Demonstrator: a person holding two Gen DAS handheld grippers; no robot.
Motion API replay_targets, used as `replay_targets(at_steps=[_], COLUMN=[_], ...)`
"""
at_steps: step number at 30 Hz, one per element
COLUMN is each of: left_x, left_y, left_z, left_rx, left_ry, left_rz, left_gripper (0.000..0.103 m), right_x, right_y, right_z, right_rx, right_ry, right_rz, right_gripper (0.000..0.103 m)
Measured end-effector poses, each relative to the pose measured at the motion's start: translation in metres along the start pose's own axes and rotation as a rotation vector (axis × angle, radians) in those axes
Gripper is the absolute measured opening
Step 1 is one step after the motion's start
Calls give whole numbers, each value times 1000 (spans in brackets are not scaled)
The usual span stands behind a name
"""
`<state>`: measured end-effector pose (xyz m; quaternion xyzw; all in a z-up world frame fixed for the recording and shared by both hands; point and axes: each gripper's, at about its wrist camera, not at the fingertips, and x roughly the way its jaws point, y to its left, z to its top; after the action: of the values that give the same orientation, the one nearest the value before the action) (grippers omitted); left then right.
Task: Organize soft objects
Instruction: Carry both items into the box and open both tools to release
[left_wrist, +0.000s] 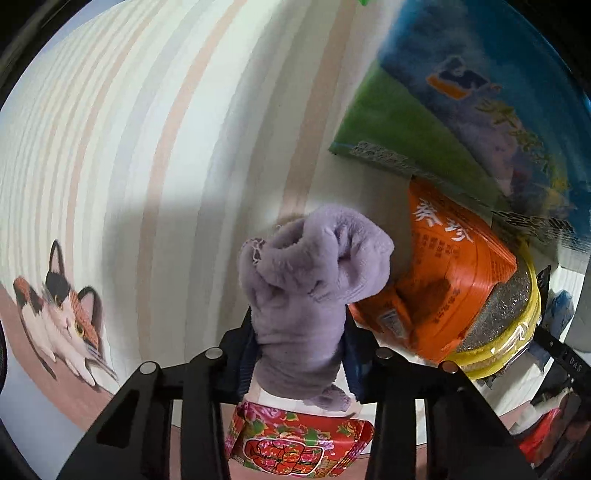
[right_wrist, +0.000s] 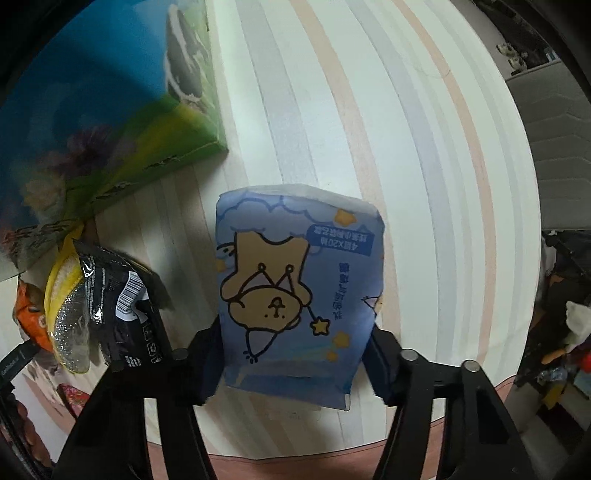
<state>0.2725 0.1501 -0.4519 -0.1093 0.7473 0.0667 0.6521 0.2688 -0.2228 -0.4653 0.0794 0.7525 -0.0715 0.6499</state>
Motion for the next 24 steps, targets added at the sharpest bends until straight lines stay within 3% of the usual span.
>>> replay_targets(at_steps=[4, 8, 16, 20, 24], left_x=[-17, -46, -122, -166, -203], left_y=[4, -6, -33, -66, -90], left_z=[-28, -54, -101, -93, -60], left_rx=[4, 14, 61, 132, 175], left_ry=[-51, -108, -189, -238, -293], left_rz=[-4, -14, -143, -201, -204], left_gripper=[35, 35, 35, 36, 36], right_x=[-10, -29, -95, -150, -202], right_y=[2, 1, 13, 23, 27], right_z=[-9, -27, -79, -78, -58], right_rx=[-14, -35, -138, -199, -241], right_ry=[-6, -27, -87, -153, -225], right_rz=[25, 64, 177, 218, 246], right_gripper=[49, 47, 47, 47, 47])
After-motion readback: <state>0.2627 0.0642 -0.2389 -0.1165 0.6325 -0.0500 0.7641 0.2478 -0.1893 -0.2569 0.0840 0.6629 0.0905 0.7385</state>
